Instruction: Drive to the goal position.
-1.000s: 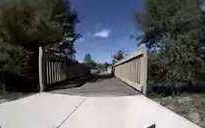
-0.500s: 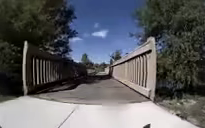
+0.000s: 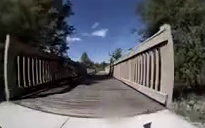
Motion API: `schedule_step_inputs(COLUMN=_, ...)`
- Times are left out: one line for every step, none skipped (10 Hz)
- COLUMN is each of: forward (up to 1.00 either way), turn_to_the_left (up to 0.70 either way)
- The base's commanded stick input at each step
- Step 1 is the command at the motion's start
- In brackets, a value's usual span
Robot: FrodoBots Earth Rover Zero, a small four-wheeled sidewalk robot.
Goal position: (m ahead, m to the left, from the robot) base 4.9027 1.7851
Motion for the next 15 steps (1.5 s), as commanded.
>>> schedule_step_inputs(forward=0.85, turn_to_the_left=0.00)
schedule_step_inputs(forward=0.85, turn_to_the_left=0.00)
schedule_step_inputs(forward=0.85, turn_to_the_left=0.00)
schedule_step_inputs(forward=0.85, turn_to_the_left=0.00)
schedule_step_inputs(forward=0.85, turn_to_the_left=0.00)
schedule_step_inputs(forward=0.85, turn_to_the_left=0.00)
schedule_step_inputs(forward=0.85, turn_to_the_left=0.00)
schedule_step_inputs(forward=0.85, turn_to_the_left=0.00)
schedule_step_inputs(forward=0.85, turn_to_the_left=0.00)
schedule_step_inputs(forward=0.85, turn_to_the_left=0.00)
schedule_step_inputs(forward=0.85, turn_to_the_left=0.00)
schedule_step_inputs(forward=0.85, turn_to_the_left=0.00)
schedule_step_inputs(forward=0.85, turn_to_the_left=0.00)
schedule_step_inputs(forward=0.85, turn_to_the_left=0.00)
schedule_step_inputs(forward=0.85, turn_to_the_left=0.00)
